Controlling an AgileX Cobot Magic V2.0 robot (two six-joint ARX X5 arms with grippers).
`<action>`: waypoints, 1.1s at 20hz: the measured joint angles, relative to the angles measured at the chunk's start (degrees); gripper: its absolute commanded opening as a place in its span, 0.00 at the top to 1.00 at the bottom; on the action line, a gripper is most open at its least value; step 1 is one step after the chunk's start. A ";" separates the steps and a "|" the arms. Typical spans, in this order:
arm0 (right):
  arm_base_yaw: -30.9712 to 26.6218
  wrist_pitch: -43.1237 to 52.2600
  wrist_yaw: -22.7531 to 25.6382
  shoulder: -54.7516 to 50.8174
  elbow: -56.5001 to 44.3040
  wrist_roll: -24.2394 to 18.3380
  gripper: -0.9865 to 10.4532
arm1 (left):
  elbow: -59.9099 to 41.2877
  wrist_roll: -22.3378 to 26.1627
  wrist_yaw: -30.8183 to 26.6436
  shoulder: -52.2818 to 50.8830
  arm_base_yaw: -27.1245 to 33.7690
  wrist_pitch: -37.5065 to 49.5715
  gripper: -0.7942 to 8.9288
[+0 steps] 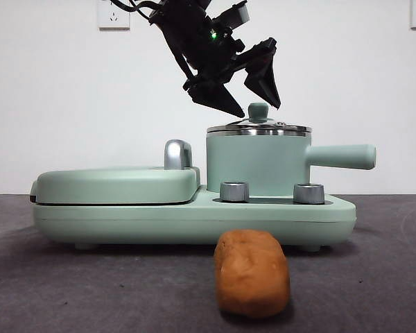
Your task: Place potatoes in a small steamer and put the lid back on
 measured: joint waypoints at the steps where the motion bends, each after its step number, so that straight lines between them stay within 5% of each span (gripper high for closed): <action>1: 0.00 0.04 0.00 0.00 0.00 0.00 0.49 | 0.00 0.26 0.00 0.02 -0.02 0.02 0.56; 7: 0.00 0.07 0.00 0.00 0.00 0.00 0.49 | 0.00 1.11 0.00 0.79 -0.31 0.11 0.59; 12: 0.00 0.04 0.00 0.00 0.00 0.00 0.49 | 0.00 2.56 -0.07 0.94 -0.42 0.52 0.86; 17: 0.00 0.04 0.24 0.00 0.00 0.02 0.49 | 0.24 2.75 -0.13 0.94 -0.50 0.55 0.87; 22: 0.04 -0.22 3.74 1.60 0.26 1.22 0.49 | 6.69 2.67 -0.20 1.27 -0.59 -8.26 0.87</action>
